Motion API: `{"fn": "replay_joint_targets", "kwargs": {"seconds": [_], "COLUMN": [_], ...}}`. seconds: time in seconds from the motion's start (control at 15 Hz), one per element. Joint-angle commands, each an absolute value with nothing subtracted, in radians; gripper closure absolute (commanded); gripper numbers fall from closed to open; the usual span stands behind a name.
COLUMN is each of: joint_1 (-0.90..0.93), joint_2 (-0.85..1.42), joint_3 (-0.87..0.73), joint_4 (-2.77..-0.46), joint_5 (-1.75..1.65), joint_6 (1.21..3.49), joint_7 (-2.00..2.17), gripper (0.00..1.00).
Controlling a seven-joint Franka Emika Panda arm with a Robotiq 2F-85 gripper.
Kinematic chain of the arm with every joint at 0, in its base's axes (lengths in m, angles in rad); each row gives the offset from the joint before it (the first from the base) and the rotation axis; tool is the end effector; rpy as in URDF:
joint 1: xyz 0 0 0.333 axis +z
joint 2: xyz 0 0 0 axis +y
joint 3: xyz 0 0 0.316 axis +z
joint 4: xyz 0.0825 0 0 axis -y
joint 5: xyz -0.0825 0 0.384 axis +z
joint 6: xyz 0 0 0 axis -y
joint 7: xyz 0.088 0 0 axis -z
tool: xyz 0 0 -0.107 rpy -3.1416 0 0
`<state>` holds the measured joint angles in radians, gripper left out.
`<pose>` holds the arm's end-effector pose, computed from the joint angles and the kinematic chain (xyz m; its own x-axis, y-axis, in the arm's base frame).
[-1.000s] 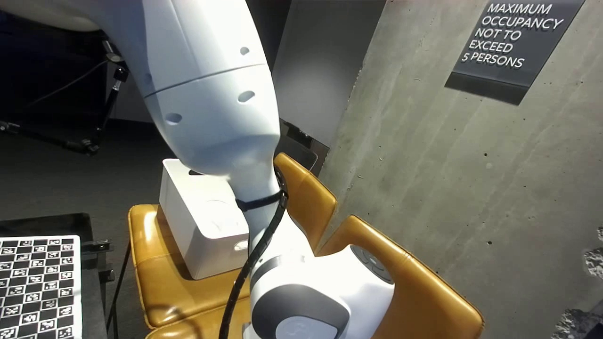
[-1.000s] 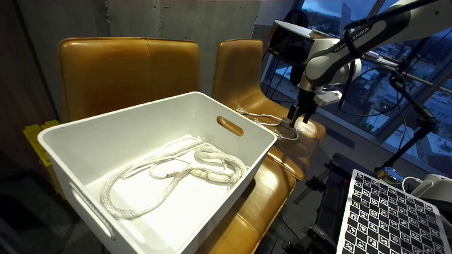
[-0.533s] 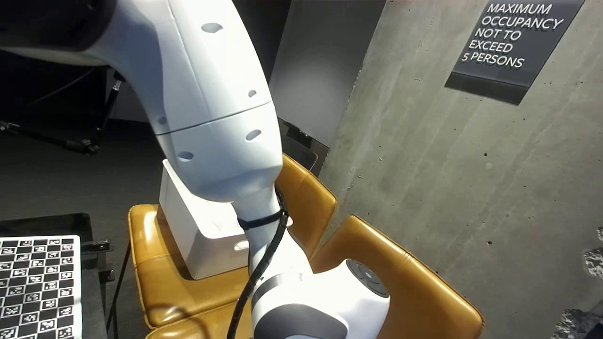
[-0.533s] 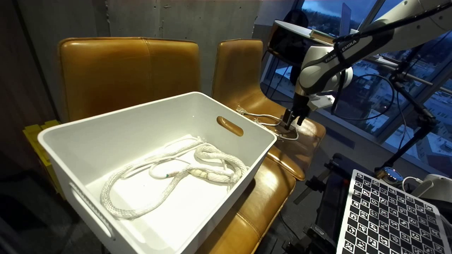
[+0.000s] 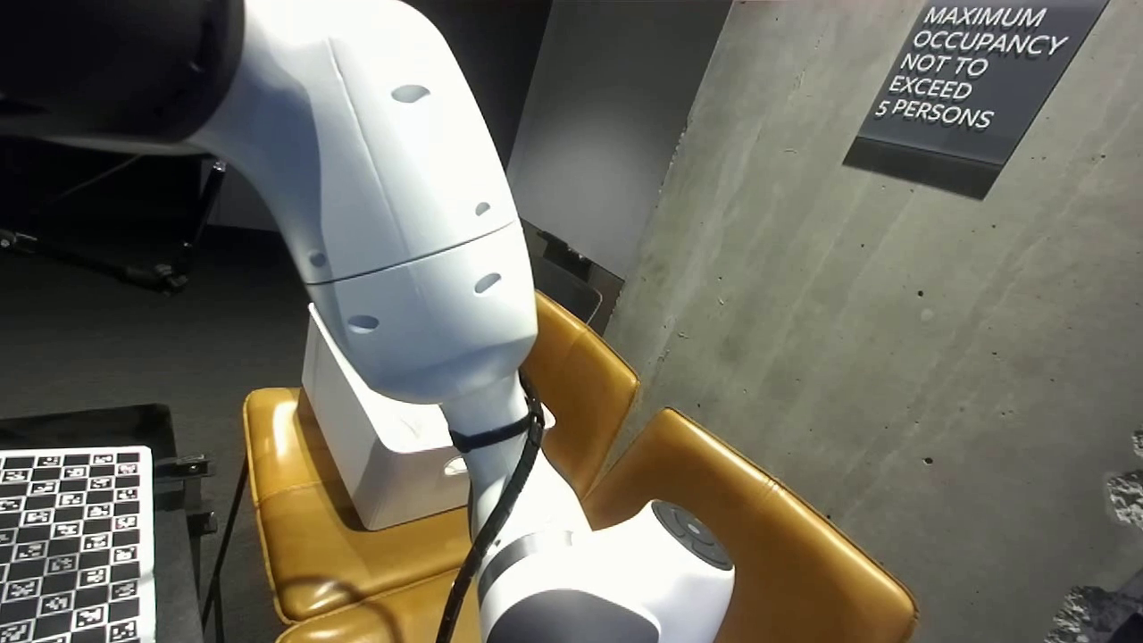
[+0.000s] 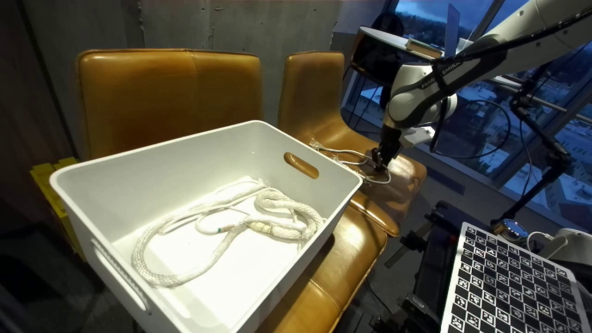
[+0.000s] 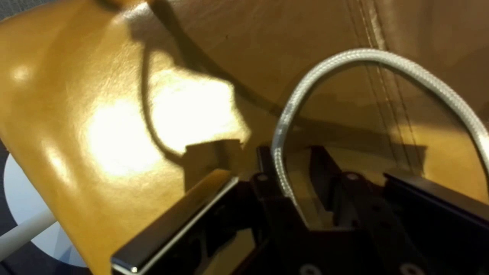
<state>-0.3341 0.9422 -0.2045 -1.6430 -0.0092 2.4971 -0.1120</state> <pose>0.5713 -0.3294 0.0655 0.9349 -0.3414 -0.0966 -0.3241 -0.9325 0.1593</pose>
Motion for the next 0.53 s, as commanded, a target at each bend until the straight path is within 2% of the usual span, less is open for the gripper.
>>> {"fn": "replay_joint_targets", "kwargs": {"seconds": [0.0, 0.47], "joint_1": [-0.32, -0.213], "joint_2": [0.896, 0.662], "joint_3": [-0.211, -0.196], "joint_4": [-1.696, -1.861], "joint_5": [-0.029, -0.04], "joint_6": [2.525, 2.525], "joint_7": [-0.101, -0.074], "gripper": [0.99, 0.99]}}
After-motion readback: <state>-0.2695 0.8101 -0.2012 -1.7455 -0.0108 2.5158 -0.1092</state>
